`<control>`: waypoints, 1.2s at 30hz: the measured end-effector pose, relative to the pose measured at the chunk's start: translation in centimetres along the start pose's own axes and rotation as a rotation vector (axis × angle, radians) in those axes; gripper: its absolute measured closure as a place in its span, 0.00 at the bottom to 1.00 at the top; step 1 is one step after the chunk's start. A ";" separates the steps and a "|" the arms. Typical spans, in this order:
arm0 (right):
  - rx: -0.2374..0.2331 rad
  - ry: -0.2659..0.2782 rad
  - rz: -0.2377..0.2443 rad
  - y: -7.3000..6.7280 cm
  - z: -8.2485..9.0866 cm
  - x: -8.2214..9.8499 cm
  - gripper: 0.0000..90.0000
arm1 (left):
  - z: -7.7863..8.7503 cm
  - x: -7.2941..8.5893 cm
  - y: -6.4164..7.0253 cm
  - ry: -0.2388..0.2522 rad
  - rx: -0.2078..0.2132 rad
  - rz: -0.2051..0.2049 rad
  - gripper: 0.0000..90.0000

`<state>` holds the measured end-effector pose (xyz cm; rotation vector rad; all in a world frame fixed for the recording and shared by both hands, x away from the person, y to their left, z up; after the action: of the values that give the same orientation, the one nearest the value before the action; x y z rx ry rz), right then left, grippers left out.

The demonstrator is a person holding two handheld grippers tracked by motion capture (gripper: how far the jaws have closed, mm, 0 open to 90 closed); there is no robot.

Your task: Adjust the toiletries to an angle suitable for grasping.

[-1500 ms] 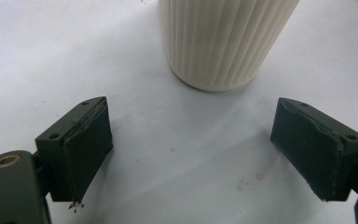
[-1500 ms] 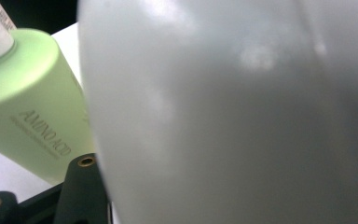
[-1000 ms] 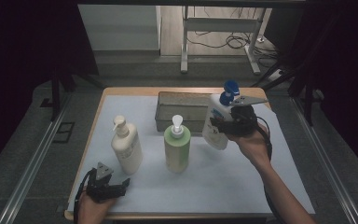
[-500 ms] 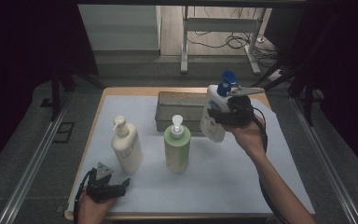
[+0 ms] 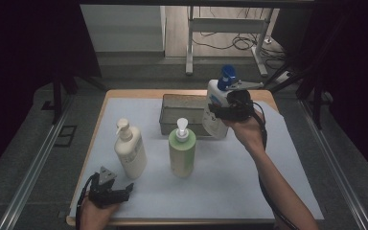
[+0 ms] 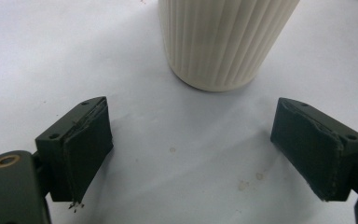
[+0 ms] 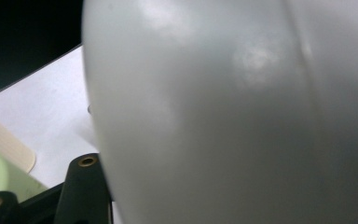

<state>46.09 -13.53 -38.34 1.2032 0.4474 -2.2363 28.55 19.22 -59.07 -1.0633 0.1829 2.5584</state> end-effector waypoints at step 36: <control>0.029 -0.006 -0.038 0.1 -6.5 -3.3 0.45 | 0.0 0.0 0.0 -0.002 0.002 0.000 0.14</control>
<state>51.85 -9.17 -39.08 1.2123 0.4406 -2.2854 28.53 19.23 -59.07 -1.0601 0.1848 2.5583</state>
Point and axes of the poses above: each handheld gripper's, and its own axes: z roughly backward along the jaws, x roughly out of its underside, y roughly to its right, the point moved 9 cm from there along -z, roughly forward along the jaws, and after that the axes turned 4 degrees about -x, right-handed, at the moved point
